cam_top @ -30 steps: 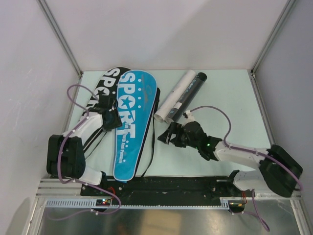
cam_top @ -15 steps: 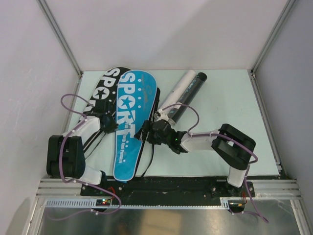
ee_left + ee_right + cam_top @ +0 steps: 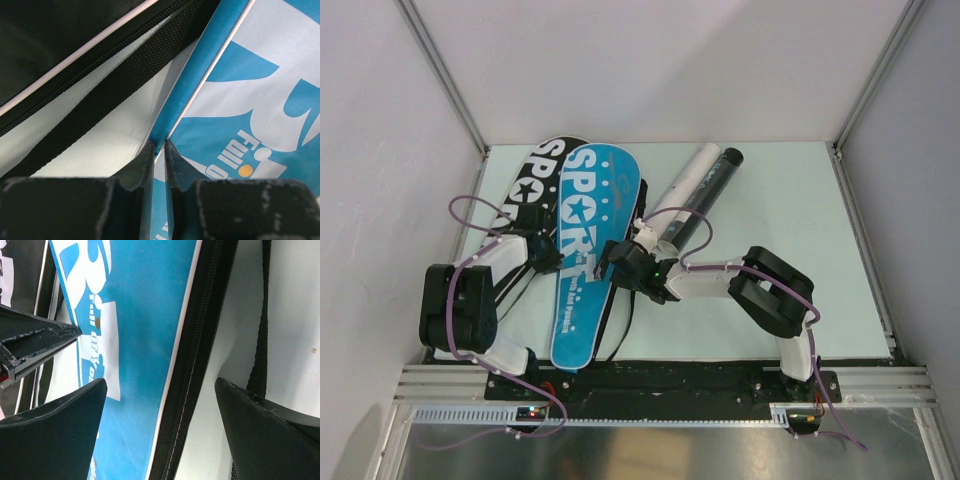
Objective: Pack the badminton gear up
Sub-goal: Adjust the racket bag at the center of the board.
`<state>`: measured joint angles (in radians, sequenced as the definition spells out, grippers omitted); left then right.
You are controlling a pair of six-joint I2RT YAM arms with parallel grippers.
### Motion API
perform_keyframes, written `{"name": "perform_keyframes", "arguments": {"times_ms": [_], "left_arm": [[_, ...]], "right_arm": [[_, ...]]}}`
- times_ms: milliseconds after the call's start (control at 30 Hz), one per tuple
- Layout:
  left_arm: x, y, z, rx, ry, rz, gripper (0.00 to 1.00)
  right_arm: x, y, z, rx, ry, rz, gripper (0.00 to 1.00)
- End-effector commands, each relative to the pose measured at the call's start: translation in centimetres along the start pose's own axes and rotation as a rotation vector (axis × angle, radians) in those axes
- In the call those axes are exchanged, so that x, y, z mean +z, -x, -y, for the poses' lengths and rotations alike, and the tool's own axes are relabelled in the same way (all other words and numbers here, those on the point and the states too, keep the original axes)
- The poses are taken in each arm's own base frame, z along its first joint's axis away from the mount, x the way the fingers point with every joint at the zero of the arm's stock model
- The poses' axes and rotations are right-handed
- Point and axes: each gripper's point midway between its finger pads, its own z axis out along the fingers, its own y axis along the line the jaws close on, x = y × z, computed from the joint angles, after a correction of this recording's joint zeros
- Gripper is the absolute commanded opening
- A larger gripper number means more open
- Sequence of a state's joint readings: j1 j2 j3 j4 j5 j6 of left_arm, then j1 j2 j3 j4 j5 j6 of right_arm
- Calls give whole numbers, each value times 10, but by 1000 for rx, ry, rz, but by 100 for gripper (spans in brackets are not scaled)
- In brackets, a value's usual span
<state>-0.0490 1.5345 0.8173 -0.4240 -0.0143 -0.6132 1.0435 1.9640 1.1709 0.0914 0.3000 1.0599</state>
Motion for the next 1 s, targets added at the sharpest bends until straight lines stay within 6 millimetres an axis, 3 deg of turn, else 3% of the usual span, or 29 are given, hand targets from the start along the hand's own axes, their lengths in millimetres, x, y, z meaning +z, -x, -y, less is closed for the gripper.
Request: {"name": "perform_keyframes", "arguments": {"times_ms": [0, 300, 467, 533, 700, 733, 867, 967], "left_arm": [[4, 3, -8, -25, 36, 5, 17], [3, 1, -6, -32, 21, -3, 21], [4, -2, -6, -38, 19, -8, 22], [4, -3, -6, -40, 17, -9, 22], [1, -2, -4, -56, 2, 4, 23], [0, -1, -4, -58, -1, 14, 24], [-23, 24, 8, -34, -41, 110, 30], [-61, 61, 23, 2, -79, 236, 35]], "right_arm": [[16, -10, 25, -32, -128, -20, 96], [42, -27, 13, 11, -91, -101, 95], [40, -16, -13, 41, 54, -61, 84], [36, -12, -19, 35, 98, -35, 72], [27, -2, -33, 12, 187, 10, 14], [25, -1, -34, 3, 194, 11, 7], [10, 10, -39, -73, 214, 28, 0], [-17, 32, -46, -215, 177, 63, 0]]}}
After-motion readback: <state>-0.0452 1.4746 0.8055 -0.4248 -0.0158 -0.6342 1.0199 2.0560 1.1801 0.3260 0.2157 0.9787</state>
